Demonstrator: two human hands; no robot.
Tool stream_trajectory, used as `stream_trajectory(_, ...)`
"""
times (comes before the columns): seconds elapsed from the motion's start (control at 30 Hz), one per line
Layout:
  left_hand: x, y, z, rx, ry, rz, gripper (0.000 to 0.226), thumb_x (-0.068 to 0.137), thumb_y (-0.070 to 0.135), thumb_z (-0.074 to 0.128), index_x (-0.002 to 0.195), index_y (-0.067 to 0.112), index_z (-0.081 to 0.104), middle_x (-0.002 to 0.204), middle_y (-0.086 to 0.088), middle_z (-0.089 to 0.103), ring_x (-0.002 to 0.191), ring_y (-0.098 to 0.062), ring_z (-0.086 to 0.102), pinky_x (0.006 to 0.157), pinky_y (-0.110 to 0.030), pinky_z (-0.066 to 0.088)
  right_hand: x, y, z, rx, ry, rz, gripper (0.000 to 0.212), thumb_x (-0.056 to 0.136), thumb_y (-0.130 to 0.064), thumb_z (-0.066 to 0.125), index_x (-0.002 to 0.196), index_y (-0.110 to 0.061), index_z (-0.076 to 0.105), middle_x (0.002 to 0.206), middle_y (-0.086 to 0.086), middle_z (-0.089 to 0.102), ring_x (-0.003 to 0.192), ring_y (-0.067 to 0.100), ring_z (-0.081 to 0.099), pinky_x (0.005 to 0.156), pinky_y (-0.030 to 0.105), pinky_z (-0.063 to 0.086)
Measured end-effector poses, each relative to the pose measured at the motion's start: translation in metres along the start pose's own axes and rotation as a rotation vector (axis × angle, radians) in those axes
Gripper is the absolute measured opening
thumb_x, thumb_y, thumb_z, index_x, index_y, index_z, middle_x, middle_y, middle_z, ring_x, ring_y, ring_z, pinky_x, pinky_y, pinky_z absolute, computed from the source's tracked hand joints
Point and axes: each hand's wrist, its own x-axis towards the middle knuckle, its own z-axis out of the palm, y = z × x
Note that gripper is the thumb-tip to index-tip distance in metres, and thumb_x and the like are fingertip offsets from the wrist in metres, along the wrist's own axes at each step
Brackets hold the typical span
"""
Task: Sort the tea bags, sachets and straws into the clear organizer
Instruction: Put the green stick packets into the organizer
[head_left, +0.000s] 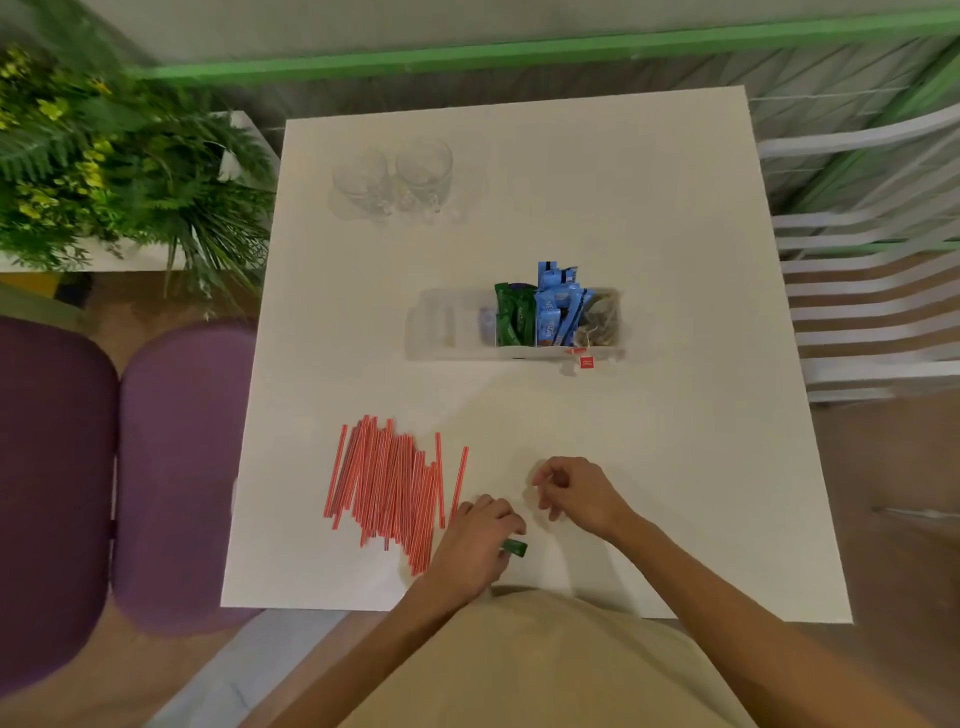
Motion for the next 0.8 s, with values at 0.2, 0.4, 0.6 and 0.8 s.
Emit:
stream_trajectory(0.2,0.005,-0.002,0.008,0.021,0.041,-0.034,0.031,0.091,0.019,0.053,0.121,0.026,0.06,0.118,0.006,0.062,0.111,-0.016,0.051,0.093,-0.03,0.034,-0.009,0.005,0.003,-0.024,-0.013,0.0,0.022,0.085,0.003,0.047,0.085,-0.01,0.065,0.071,0.01,0.069,0.057,0.018,0.061,0.061,0.027,0.054)
stream_trajectory(0.4,0.015,0.009,-0.002,-0.538,0.169,-0.253,0.018,0.083,0.015,0.071,0.1,0.02,0.071,0.089,0.003,0.071,0.078,-0.007,0.062,0.073,-0.013,0.047,-0.016,0.002,0.003,-0.008,-0.061,-0.062,0.019,0.087,-0.006,0.058,0.081,-0.017,0.072,0.073,0.005,0.071,0.061,0.014,0.065,0.063,0.023,0.055)
stream_trajectory(0.6,0.024,0.012,-0.026,-1.114,0.154,-0.449,0.018,0.079,-0.003,0.073,0.085,0.013,0.065,0.069,0.004,0.071,0.065,-0.004,0.068,0.061,-0.018,0.049,-0.014,-0.009,-0.008,0.139,-0.086,-0.133,0.017,0.082,-0.006,0.068,0.083,-0.022,0.073,0.072,0.007,0.071,0.061,0.014,0.066,0.056,0.017,0.047)
stream_trajectory(0.8,0.029,0.008,-0.044,-1.116,0.068,-0.397,0.012,0.08,0.006,0.074,0.087,0.016,0.071,0.069,0.005,0.073,0.066,-0.005,0.067,0.061,-0.02,0.049,0.002,-0.015,-0.023,0.09,-0.065,-0.153,0.007,0.082,-0.002,0.07,0.078,-0.007,0.072,0.069,0.011,0.07,0.06,0.021,0.065,0.057,0.024,0.048)
